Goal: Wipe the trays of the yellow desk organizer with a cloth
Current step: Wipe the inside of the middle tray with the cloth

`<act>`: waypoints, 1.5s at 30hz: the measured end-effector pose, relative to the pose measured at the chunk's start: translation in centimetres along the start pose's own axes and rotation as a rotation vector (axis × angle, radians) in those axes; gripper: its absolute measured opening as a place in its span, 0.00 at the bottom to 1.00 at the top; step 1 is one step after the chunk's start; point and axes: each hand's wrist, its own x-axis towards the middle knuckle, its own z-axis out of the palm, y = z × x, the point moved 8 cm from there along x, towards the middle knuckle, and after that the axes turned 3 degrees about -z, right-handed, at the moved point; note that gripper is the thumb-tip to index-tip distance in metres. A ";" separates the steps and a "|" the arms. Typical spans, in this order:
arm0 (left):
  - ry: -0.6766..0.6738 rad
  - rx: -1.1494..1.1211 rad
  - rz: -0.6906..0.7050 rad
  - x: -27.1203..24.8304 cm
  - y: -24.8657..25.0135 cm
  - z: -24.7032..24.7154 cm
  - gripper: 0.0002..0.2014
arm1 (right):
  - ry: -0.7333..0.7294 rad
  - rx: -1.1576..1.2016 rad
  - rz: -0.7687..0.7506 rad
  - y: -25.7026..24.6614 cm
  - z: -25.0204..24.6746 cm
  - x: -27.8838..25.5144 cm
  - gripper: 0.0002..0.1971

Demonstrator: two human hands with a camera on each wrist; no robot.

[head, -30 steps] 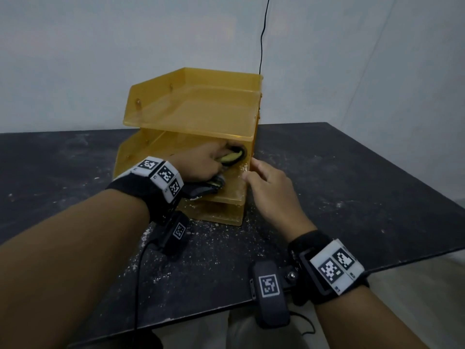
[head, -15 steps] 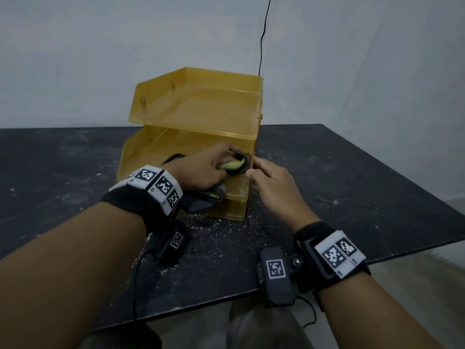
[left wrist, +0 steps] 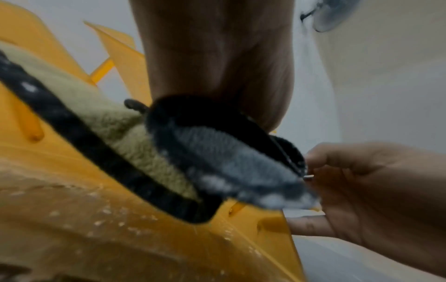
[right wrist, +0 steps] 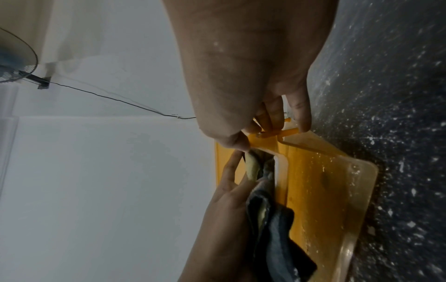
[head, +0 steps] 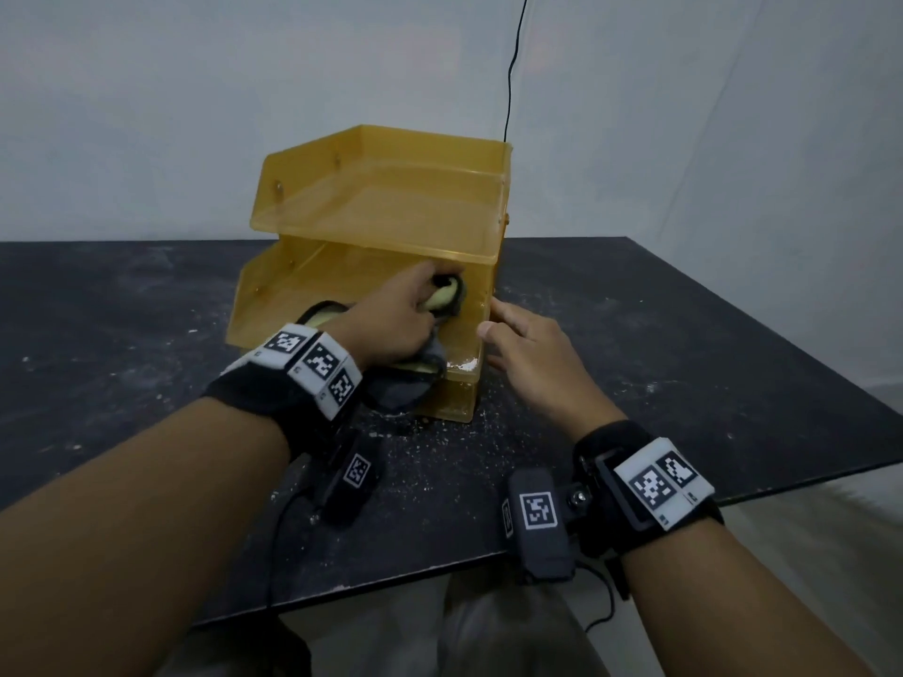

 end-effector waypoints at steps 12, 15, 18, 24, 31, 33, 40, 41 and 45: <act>-0.150 0.397 -0.028 2.3 1.7 2.5 0.37 | 0.000 -0.027 0.002 0.0 -0.2 -0.1 0.40; -0.208 0.359 -0.018 1.4 1.4 2.5 0.37 | 0.010 -0.026 0.010 0.0 -0.2 -0.2 0.39; -0.239 0.257 -0.013 0.2 1.1 1.9 0.36 | 0.022 -0.027 0.009 -0.3 -0.2 -0.5 0.35; -0.266 0.100 0.060 -3.1 1.2 1.2 0.31 | 0.022 -0.031 0.010 -1.2 -0.2 -1.2 0.27; -0.278 0.000 0.101 -6.7 2.7 1.4 0.24 | 0.075 -0.090 -0.005 -2.6 -0.2 -2.2 0.24; -0.297 -0.030 0.102 -7.5 3.0 1.6 0.21 | 0.071 -0.099 -0.013 -2.9 -0.2 -2.3 0.23; 0.105 -0.014 0.094 -6.1 0.6 -1.8 0.29 | 0.072 -0.079 0.013 -2.5 0.2 -2.3 0.32; 0.138 0.027 0.084 -5.7 0.2 -2.2 0.31 | 0.073 -0.070 0.011 -2.7 0.1 -2.4 0.31; -0.023 0.151 0.082 -5.4 1.3 -0.5 0.35 | 0.070 -0.072 0.031 -2.5 0.1 -2.4 0.35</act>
